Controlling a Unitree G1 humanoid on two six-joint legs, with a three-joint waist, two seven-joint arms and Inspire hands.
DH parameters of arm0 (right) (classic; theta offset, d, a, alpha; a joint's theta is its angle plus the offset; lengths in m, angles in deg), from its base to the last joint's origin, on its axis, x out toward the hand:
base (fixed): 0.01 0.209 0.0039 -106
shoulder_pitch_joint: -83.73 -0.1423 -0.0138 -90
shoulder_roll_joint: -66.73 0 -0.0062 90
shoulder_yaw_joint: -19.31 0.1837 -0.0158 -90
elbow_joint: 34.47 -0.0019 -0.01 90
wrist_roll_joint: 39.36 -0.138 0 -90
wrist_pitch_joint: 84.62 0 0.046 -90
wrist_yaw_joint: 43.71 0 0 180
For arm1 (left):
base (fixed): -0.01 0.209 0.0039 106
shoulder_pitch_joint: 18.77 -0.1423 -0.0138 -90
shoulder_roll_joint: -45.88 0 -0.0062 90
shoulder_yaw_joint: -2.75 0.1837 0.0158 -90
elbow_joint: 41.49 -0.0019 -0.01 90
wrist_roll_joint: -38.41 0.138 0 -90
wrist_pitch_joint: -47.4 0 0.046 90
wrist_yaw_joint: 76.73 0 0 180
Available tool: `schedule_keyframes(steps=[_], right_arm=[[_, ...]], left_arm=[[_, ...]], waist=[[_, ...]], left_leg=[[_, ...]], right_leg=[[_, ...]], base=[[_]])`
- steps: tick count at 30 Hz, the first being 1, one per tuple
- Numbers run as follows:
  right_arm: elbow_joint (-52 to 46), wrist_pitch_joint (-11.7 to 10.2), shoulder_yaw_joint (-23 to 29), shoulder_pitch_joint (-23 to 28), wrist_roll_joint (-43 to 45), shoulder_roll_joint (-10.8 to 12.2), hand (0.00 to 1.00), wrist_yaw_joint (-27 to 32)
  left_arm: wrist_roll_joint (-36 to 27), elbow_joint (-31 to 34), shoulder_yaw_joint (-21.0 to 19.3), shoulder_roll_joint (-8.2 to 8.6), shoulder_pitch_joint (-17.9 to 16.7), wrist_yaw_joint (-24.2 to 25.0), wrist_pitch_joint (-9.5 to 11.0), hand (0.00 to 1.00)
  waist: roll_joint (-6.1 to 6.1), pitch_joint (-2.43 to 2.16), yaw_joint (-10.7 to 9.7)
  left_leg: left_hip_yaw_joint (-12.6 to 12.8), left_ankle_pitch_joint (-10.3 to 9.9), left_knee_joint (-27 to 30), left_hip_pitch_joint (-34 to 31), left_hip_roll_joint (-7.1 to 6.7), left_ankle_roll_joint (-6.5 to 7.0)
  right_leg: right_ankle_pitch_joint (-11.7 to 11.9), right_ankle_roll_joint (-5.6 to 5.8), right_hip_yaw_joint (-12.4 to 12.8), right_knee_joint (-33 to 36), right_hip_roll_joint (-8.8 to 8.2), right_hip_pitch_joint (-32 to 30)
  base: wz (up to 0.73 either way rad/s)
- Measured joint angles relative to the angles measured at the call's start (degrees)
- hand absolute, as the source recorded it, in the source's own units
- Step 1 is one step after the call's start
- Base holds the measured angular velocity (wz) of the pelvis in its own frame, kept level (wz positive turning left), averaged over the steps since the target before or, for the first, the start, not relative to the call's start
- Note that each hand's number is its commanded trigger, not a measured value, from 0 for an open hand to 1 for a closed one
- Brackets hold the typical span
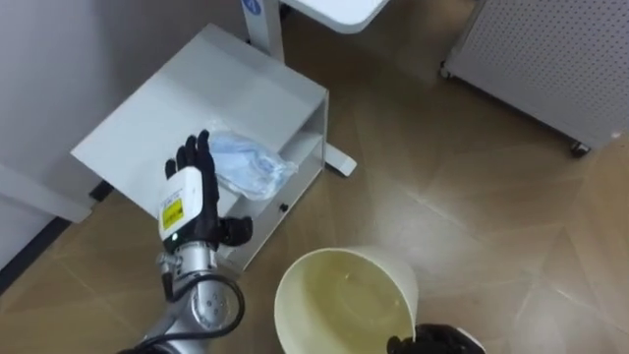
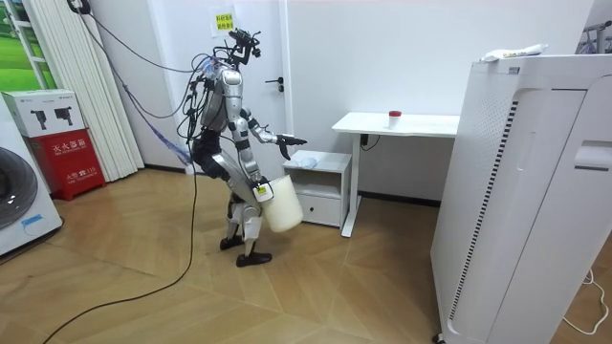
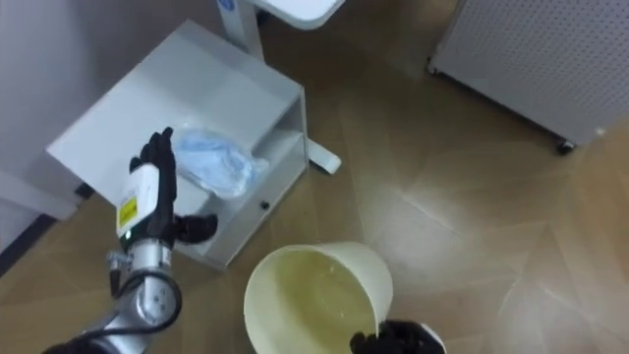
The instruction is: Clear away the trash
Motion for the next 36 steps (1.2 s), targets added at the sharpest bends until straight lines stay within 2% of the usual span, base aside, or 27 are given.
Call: schedule_keyframes(steps=[2, 10, 15, 16, 18, 20, 24, 27, 30, 34, 36], right_arm=[[-0.1, -0.2, 0.0, 0.0, -0.2, 0.2, 1.00, 0.1], [-1.5, -1.0, 0.0, 0.0, -0.7, 0.2, 1.00, -0.1], [-2.9, -1.0, 0.0, 0.0, -1.4, 0.5, 1.00, -0.7], [-3.3, -1.0, 0.0, 0.0, -1.6, 0.5, 1.00, -0.8], [-4.0, -1.0, -0.1, 0.0, -1.6, 0.5, 1.00, -0.9], [-4.7, -1.1, -0.1, -0.1, -3.3, 0.4, 1.00, -0.9], [-5.6, -1.1, 0.1, -0.1, -5.9, 0.1, 1.00, -0.9], [-5.6, -0.9, 0.2, -0.1, -8.9, -0.3, 1.00, -1.8], [-5.6, -0.9, 0.2, -0.2, -10.9, -0.7, 1.00, -2.6], [-5.7, -0.4, 0.2, -0.2, -11.8, -2.3, 1.00, -3.1], [-5.7, -0.3, 0.2, -0.2, -12.3, -2.6, 1.00, -3.1]], left_arm=[[0.6, -0.2, 0.0, 0.08, 0.0, 0.1, 0.0, 0.00], [0.9, -1.0, -0.1, 0.13, 0.0, 1.3, -0.1, 0.00], [1.2, -2.5, 0.1, 0.08, 0.5, 1.9, -1.1, 0.00], [1.8, -4.2, 0.2, 0.03, 1.2, 2.5, -1.3, 0.00], [2.3, -4.9, 0.3, -0.36, 1.4, 2.8, -2.2, 0.00], [4.2, -5.5, 0.9, -1.18, 1.8, 3.8, -3.4, 0.00], [6.4, -6.2, 0.9, -1.70, 2.3, 5.2, -4.8, 0.00], [7.4, -8.2, 0.9, -2.17, 4.2, 6.4, -6.2, 0.00], [7.4, -8.2, 0.9, -3.85, 5.1, 7.2, -7.6, 0.00], [7.4, -8.3, 0.9, -4.30, 5.7, 7.8, -9.6, 0.00], [7.4, -8.3, 1.0, -4.57, 5.9, 8.0, -10.1, 0.00]], waist=[[-0.07, 0.04, -0.6], [-0.19, 0.05, -1.7], [-0.24, 0.02, -3.9], [-0.23, 0.02, -3.8], [-0.28, 0.00, -4.2], [-0.36, 0.00, -4.2], [-0.36, 0.00, -4.2], [-0.27, 0.04, -4.1], [-0.08, 0.15, -4.0], [0.77, 0.64, -3.9], [0.86, 0.66, -3.8]], left_leg=[[0.0, -0.8, 1.5, 0.0, 0.11, -0.14], [0.4, -1.8, 3.2, -1.3, 0.42, -0.95], [0.9, -2.8, 5.5, -3.3, 1.68, -1.24], [1.4, -3.2, 6.5, -3.9, 2.54, -1.32], [1.6, -3.7, 7.6, -5.2, 3.06, -1.25], [1.7, -3.9, 8.9, -6.8, 3.17, -1.26], [1.7, -4.1, 10.3, -8.6, 3.18, -1.26], [1.6, -4.3, 11.3, -9.9, 3.41, -1.29], [1.6, -4.6, 12.3, -11.1, 4.21, -1.32], [1.7, -4.7, 12.4, -11.7, 4.20, -1.28], [1.8, -4.7, 12.3, -12.2, 4.21, -1.29]], right_leg=[[-1.2, -0.22, 0.0, 1.6, -0.26, -0.3], [-2.9, -1.16, -0.2, 4.6, -0.57, -2.1], [-4.0, -1.65, -1.5, 6.5, -0.70, -3.5], [-4.1, -1.75, -1.5, 6.8, -0.22, -4.0], [-4.4, -1.99, -1.7, 7.7, -0.11, -5.1], [-4.7, -2.09, -1.4, 9.1, -0.15, -6.9], [-5.1, -2.43, -1.4, 10.7, -0.49, -8.7], [-5.2, -2.59, -1.6, 11.5, -0.48, -9.8], [-5.1, -2.76, -1.7, 11.8, -0.06, -10.8], [-5.1, -2.76, -1.6, 11.9, -0.09, -11.5], [-5.2, -2.82, -1.5, 12.1, -0.10, -12.2]], base=[[0.00], [0.01], [0.05], [-0.10], [-0.05], [0.00], [0.01], [0.00], [-0.07], [0.00], [0.00]])
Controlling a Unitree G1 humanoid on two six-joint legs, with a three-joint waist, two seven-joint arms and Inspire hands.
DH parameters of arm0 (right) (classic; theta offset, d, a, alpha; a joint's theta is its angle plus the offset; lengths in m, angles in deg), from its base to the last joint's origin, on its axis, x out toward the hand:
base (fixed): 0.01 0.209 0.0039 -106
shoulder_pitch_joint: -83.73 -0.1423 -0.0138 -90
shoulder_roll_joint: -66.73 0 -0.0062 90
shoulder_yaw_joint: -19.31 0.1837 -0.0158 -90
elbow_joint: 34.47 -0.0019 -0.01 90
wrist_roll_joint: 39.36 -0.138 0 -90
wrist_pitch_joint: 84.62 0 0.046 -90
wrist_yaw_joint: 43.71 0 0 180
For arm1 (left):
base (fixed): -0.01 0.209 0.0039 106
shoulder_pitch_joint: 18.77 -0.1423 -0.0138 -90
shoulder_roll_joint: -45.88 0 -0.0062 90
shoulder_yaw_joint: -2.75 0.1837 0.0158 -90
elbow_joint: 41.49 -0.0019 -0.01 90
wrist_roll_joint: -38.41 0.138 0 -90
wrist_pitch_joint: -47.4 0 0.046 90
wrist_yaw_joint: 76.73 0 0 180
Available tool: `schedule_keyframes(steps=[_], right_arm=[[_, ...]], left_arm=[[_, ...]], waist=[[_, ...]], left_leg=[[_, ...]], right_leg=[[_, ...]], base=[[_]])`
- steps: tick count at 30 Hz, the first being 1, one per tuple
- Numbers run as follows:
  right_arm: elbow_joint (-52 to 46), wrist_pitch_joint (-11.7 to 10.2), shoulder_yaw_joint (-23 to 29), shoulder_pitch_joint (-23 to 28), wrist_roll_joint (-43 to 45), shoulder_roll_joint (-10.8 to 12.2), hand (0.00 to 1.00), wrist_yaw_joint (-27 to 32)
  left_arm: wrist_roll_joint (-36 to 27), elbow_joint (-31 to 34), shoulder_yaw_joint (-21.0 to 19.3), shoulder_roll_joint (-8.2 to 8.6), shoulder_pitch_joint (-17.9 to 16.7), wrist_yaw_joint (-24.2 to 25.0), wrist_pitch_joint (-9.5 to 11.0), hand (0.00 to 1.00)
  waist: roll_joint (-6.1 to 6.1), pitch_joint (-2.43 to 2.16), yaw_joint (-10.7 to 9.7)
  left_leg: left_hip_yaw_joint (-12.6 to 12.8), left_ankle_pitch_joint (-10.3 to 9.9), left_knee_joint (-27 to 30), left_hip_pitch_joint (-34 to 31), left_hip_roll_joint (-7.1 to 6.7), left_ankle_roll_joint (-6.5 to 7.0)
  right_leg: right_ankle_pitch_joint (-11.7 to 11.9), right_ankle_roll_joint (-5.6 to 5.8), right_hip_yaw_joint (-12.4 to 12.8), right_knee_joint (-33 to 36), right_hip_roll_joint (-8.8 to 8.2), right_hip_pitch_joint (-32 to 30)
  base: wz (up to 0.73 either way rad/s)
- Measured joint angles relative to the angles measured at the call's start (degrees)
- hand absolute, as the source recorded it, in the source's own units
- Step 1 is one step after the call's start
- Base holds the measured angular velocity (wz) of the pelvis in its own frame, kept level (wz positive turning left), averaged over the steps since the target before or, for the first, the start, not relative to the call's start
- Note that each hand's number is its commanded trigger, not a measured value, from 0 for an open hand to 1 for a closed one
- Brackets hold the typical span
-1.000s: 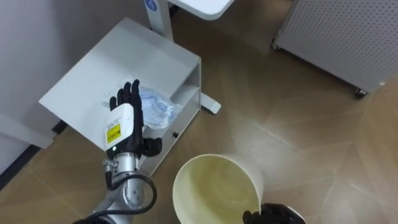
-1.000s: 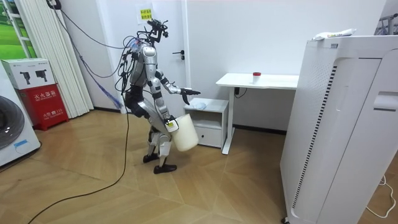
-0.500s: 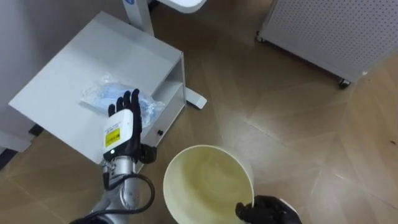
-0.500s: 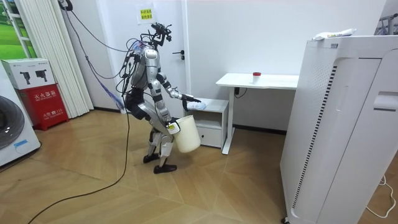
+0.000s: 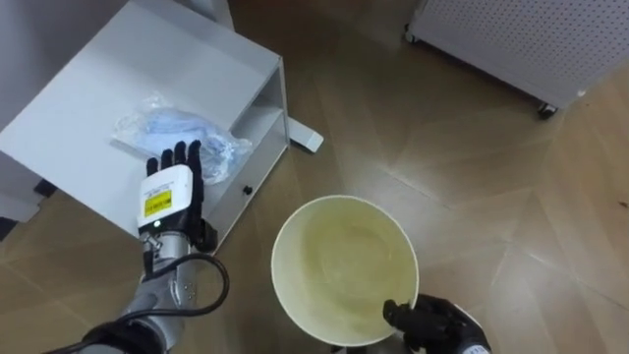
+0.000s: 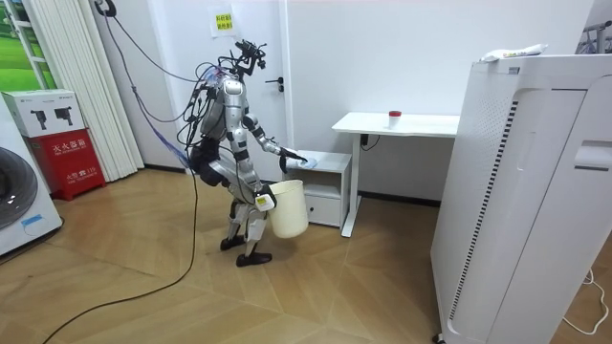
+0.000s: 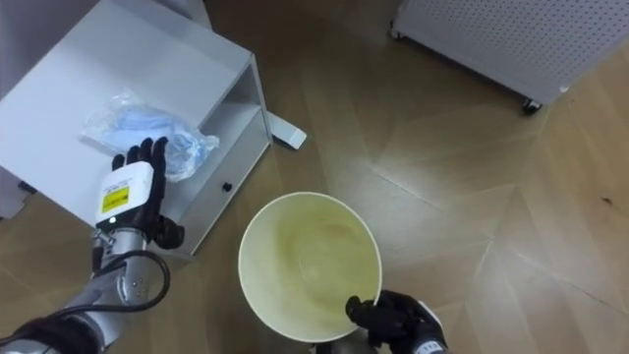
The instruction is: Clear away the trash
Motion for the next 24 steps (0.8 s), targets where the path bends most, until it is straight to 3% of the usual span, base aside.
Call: schedule_keyframes(steps=[10, 11, 13, 14, 15, 16, 24], right_arm=[[-1.3, 1.5, 0.4, 0.0, -0.9, -0.6, 1.00, 0.0], [-1.3, 1.6, 0.4, 0.0, -1.0, -0.6, 1.00, 0.1], [-1.7, 1.9, 0.4, 0.1, -1.2, -0.7, 1.00, 0.1], [-2.5, 2.3, 0.4, 0.4, -1.3, -1.0, 1.00, 0.2], [-2.8, 2.6, 0.4, 0.5, -1.4, -1.2, 1.00, 0.2], [-3.3, 2.9, 0.4, 0.6, -1.9, -1.4, 1.00, 0.2], [-5.5, 3.0, 0.4, 0.6, -2.6, -1.8, 1.00, 0.1]], left_arm=[[0.0, -1.5, 0.0, -0.62, 1.6, 2.7, -2.0, 0.00], [0.0, -1.8, 0.0, -0.90, 1.9, 3.1, -2.2, 0.07], [0.1, -1.9, 0.1, -1.38, 1.9, 3.4, -2.3, 0.52], [0.1, -1.9, 0.1, -1.56, 1.9, 3.4, -2.6, 0.59], [0.0, -1.9, 0.1, -1.62, 1.9, 3.4, -2.7, 0.90], [0.0, -1.9, 0.1, -1.64, 2.0, 3.4, -3.0, 1.00], [2.3, -1.4, 1.7, -3.05, 4.6, -0.3, -4.2, 1.00]], waist=[[0.02, 0.00, 0.0], [0.02, 0.00, 0.0], [0.05, -0.02, 0.0], [0.10, -0.03, 0.0], [0.16, -0.04, 0.0], [0.23, -0.07, 0.0], [0.57, -0.24, 0.4]], left_leg=[[-0.1, -0.8, 2.3, -2.1, 0.69, -0.45], [-0.1, -0.7, 2.4, -2.1, 0.71, -0.46], [-0.1, -0.8, 2.6, -2.1, 0.77, -0.50], [-0.2, -0.8, 2.7, -2.3, 0.80, -0.50], [-0.2, -0.8, 2.9, -2.4, 0.85, -0.50], [-0.3, -0.8, 3.1, -2.6, 0.88, -0.50], [-0.9, -1.0, 5.0, -3.7, 0.75, -0.34]], right_leg=[[-1.1, -0.87, -0.6, 2.4, -0.10, -1.8], [-1.1, -0.90, -0.6, 2.5, -0.10, -1.8], [-1.1, -0.94, -0.6, 2.6, -0.09, -1.8], [-1.1, -0.94, -0.7, 2.6, -0.08, -1.9], [-1.1, -0.94, -0.8, 2.7, -0.08, -1.9], [-1.1, -0.94, -0.9, 2.8, -0.08, -2.0], [-1.2, -0.89, -1.0, 4.4, -0.40, -2.8]], base=[[0.00], [0.00], [0.00], [0.00], [0.00], [0.03], [0.01]])
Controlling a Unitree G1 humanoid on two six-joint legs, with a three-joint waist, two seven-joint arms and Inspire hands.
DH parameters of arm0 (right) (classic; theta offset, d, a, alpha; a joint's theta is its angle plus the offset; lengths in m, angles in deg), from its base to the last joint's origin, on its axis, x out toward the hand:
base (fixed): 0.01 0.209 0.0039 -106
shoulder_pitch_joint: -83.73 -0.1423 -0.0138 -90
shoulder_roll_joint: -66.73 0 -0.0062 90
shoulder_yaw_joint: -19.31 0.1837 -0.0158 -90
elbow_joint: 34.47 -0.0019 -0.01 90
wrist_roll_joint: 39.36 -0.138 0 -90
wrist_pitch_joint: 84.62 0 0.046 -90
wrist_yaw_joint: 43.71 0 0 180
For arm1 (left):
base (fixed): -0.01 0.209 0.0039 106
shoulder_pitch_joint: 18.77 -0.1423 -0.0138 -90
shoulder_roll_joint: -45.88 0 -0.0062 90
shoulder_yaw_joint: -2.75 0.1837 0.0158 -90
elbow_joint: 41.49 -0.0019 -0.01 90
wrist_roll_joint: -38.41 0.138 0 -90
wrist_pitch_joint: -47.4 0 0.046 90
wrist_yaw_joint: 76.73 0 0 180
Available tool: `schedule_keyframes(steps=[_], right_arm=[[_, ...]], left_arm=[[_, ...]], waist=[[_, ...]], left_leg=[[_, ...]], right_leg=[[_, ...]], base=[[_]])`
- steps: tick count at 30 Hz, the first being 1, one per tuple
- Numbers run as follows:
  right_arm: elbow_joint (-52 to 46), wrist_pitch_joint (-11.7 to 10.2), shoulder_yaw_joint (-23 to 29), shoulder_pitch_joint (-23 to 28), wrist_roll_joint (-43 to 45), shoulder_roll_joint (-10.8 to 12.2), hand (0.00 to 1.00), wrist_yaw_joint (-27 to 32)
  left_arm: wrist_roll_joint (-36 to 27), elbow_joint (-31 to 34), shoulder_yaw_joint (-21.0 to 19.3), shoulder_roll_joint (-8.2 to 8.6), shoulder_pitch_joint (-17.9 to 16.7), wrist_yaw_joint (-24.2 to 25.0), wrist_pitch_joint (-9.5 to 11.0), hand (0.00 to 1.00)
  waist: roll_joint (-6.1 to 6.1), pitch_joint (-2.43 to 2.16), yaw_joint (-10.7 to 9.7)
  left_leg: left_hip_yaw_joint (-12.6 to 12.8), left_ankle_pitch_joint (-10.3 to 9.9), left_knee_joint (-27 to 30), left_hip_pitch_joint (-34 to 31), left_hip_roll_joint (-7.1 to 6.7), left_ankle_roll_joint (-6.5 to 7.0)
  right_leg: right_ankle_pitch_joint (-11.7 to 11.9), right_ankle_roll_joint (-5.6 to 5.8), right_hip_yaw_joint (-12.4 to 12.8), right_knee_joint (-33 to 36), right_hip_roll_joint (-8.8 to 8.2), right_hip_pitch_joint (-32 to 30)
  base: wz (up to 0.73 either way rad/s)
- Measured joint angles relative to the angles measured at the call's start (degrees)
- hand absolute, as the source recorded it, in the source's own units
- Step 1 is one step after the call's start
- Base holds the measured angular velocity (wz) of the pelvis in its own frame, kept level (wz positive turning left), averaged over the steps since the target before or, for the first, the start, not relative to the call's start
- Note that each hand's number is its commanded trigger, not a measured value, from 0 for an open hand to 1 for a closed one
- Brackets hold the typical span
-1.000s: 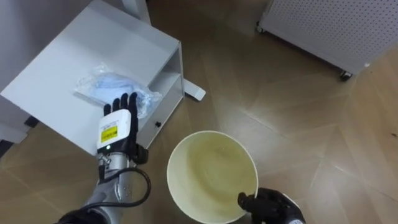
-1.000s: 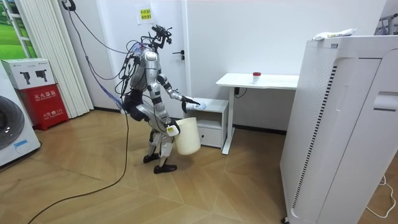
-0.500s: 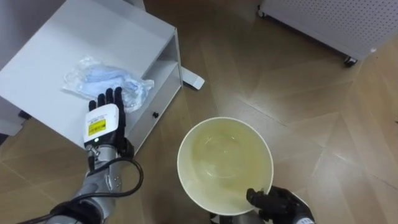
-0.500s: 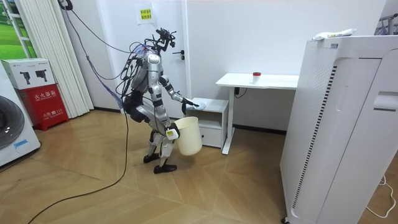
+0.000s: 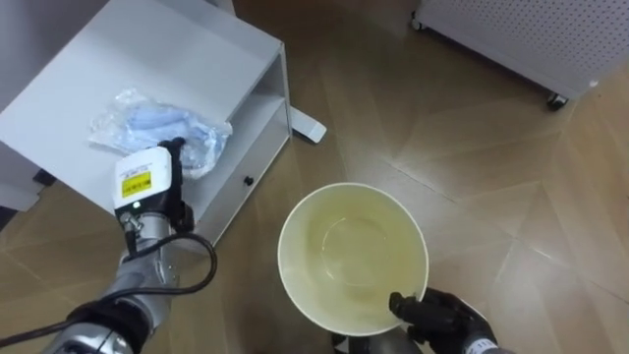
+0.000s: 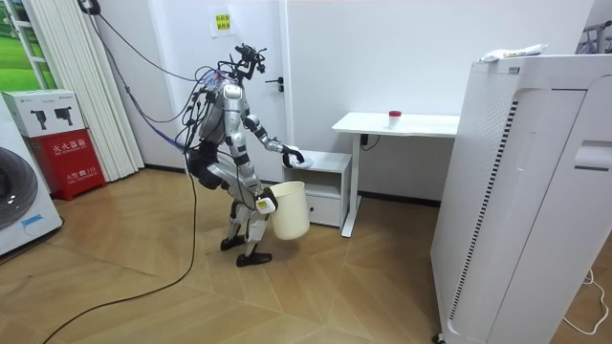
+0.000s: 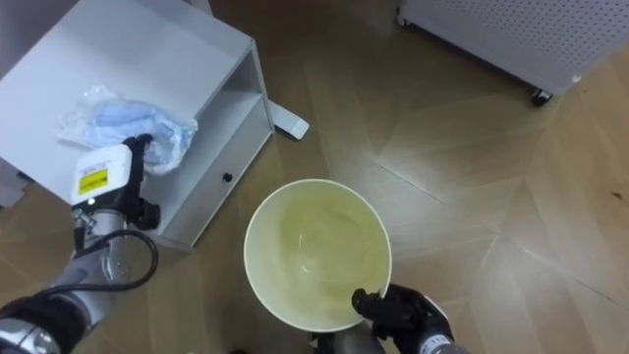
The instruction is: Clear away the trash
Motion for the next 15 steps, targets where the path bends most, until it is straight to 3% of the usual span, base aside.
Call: schedule_keyframes(steps=[8, 15], right_arm=[[-0.4, 0.0, -0.2, 0.0, -0.3, 0.0, 1.00, 0.0], [-0.7, 0.0, -0.2, 0.0, 0.0, 0.0, 1.00, 0.0]], left_arm=[[2.5, -0.5, 3.8, 0.92, 0.1, 0.0, -2.6, 1.00], [2.6, -0.4, 3.8, 1.72, -0.3, 1.0, -2.7, 1.00]], waist=[[0.08, -0.05, 0.0], [0.08, -0.06, 0.6]], left_leg=[[0.2, -0.1, 0.0, 0.0, 0.12, -0.23], [-0.1, 0.0, 0.0, -0.1, 0.26, -0.08]], right_leg=[[0.1, -0.14, -0.2, -0.1, 0.02, 0.0], [0.1, -0.14, -0.2, -0.3, 0.27, 0.0]], base=[[0.00], [-0.02]])
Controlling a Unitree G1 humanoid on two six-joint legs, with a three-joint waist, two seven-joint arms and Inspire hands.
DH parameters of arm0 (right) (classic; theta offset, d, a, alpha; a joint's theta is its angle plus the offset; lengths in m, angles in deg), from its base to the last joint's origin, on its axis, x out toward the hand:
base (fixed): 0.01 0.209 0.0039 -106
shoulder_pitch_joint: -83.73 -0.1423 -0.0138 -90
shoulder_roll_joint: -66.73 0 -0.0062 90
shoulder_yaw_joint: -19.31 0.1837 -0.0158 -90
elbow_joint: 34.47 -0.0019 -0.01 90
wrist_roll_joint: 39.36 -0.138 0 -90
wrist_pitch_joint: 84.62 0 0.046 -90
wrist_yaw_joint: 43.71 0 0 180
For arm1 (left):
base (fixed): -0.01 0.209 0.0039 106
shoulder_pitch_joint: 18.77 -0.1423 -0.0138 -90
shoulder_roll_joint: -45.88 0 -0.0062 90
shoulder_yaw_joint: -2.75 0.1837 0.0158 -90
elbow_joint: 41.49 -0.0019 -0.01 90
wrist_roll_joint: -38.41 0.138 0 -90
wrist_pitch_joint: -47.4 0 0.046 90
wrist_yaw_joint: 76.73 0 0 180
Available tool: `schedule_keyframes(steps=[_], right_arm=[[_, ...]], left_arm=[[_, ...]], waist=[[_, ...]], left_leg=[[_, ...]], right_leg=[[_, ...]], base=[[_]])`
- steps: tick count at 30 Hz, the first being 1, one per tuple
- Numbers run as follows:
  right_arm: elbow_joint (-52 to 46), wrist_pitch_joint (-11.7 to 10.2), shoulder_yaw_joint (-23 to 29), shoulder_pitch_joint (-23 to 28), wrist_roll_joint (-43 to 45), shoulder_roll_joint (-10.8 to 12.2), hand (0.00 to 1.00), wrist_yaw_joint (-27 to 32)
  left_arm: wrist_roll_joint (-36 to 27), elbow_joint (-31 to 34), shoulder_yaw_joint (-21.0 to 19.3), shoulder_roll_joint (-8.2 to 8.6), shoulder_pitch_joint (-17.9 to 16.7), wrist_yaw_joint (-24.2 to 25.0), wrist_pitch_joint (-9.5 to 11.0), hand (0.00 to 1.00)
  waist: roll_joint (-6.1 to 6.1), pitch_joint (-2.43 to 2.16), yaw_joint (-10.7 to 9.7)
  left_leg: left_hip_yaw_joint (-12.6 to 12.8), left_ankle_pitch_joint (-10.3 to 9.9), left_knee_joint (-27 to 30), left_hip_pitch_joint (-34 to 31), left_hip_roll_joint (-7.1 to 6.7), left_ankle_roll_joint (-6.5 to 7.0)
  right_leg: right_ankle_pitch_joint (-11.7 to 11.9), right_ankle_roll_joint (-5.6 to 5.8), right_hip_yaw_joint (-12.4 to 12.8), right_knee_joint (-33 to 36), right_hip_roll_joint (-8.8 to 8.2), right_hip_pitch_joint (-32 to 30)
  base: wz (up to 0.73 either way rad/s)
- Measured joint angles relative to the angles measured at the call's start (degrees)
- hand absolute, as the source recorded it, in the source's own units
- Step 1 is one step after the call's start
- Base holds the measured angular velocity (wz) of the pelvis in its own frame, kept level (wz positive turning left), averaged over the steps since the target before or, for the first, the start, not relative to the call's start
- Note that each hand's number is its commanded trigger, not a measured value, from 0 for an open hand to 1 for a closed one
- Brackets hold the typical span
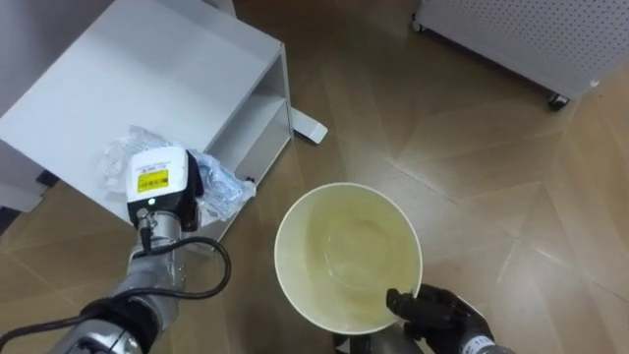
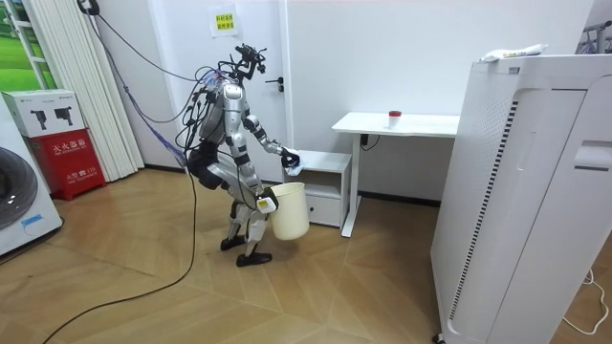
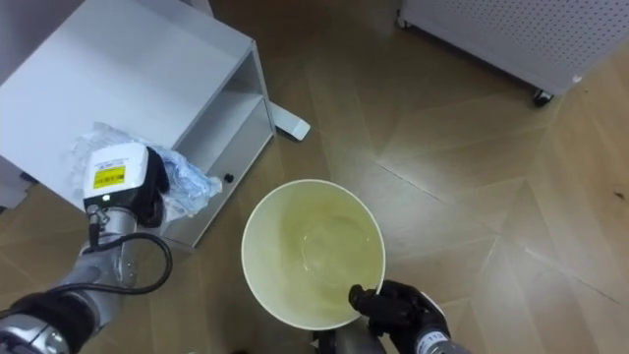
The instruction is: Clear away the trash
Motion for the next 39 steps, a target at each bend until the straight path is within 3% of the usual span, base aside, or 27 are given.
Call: schedule_keyframes(steps=[3, 10, 15, 18, 24, 26, 30, 32, 34, 39], right_arm=[[-0.1, 0.0, 0.0, 0.0, 0.0, 0.0, 1.00, 0.0], [1.6, 0.1, 0.0, -0.2, 0.1, 0.4, 1.00, 0.0], [3.1, -0.1, -0.1, -0.5, 0.1, 1.0, 1.00, 0.1], [3.9, -0.3, -0.7, -0.4, -0.1, 1.5, 1.00, 0.3], [5.1, -2.6, -2.3, 0.2, 0.5, 2.6, 1.00, 1.6], [5.2, -3.3, -2.3, 1.3, 0.6, 3.0, 1.00, 2.0], [5.6, -4.9, -2.8, 3.1, 2.4, 4.3, 1.00, 2.4], [7.8, -5.3, -2.8, 3.6, 3.5, 5.1, 1.00, 2.3], [9.7, -5.3, -3.2, 3.7, 3.6, 5.5, 1.00, 2.3], [11.5, -6.8, -3.2, 4.9, 4.8, 5.5, 1.00, 2.4]], left_arm=[[0.1, 0.0, 0.0, 0.01, -0.5, 0.0, 0.3, 1.00], [8.6, 0.0, 0.8, 0.16, -3.2, 0.3, 0.2, 1.00], [8.4, 0.6, 2.4, 0.66, -5.9, 0.1, 0.4, 1.00], [8.2, 0.6, 2.1, 1.94, -6.5, -0.3, 1.8, 1.00], [0.7, 4.0, 0.3, 4.28, -8.4, -3.9, 8.9, 1.00], [-2.2, 7.1, -0.3, 4.72, -11.6, -5.2, 11.9, 1.00], [-7.3, 7.9, -0.3, 5.75, -15.9, -5.1, 15.5, 1.00], [-10.7, 7.9, 0.1, 7.04, -19.6, -4.0, 17.1, 1.00], [-12.9, 7.9, 1.3, 8.13, -22.1, -2.3, 17.4, 1.00], [-14.5, 8.9, 2.4, 11.37, -26.8, 1.9, 17.8, 1.00]], waist=[[-0.03, -0.02, 0.2], [-0.08, -0.05, 0.2], [-0.10, -0.05, 0.5], [-0.12, -0.05, 0.7], [-0.27, -0.14, 1.7], [-0.56, -0.37, 2.4], [-1.41, -1.16, 2.9], [-1.80, -1.91, 3.8], [-1.91, -2.36, 4.6], [-2.20, -2.77, 6.8]], left_leg=[[0.0, 0.0, 0.0, 0.0, -0.01, -0.01], [0.1, 0.0, -0.5, 1.4, -0.11, -0.07], [0.3, 0.0, -1.2, 2.8, -0.04, -0.05], [0.7, 0.2, -2.6, 4.8, -0.06, 0.08], [1.8, 0.4, -5.6, 8.8, -0.23, 0.03], [2.6, 0.6, -7.3, 10.7, -0.78, -0.06], [3.1, 1.6, -10.9, 13.8, -1.31, -0.17], [2.9, 2.0, -13.0, 16.1, -1.34, -0.36], [3.0, 2.4, -14.1, 17.4, -1.25, -0.40], [3.1, 3.6, -17.6, 20.0, -2.30, 0.21]], right_leg=[[0.0, 0.00, 0.0, 0.0, 0.04, 0.0], [0.0, -0.01, -0.1, -0.7, 0.17, 1.5], [0.0, 0.09, -0.1, -1.2, 0.11, 2.8], [0.2, 0.35, 0.2, -2.3, 0.20, 4.6], [0.6, 0.71, 0.7, -4.8, 0.29, 7.6], [0.7, 0.81, 0.7, -5.9, 0.07, 9.1], [1.0, 1.17, 0.8, -8.5, -0.04, 11.8], [1.2, 1.35, 0.3, -10.7, 0.18, 14.2], [1.3, 1.57, 0.0, -12.1, 0.30, 15.8], [1.9, 2.43, -0.4, -14.7, -0.49, 18.4]], base=[[0.00], [0.00], [0.00], [0.00], [-0.09], [-0.06], [0.02], [0.02], [0.09], [0.10]])
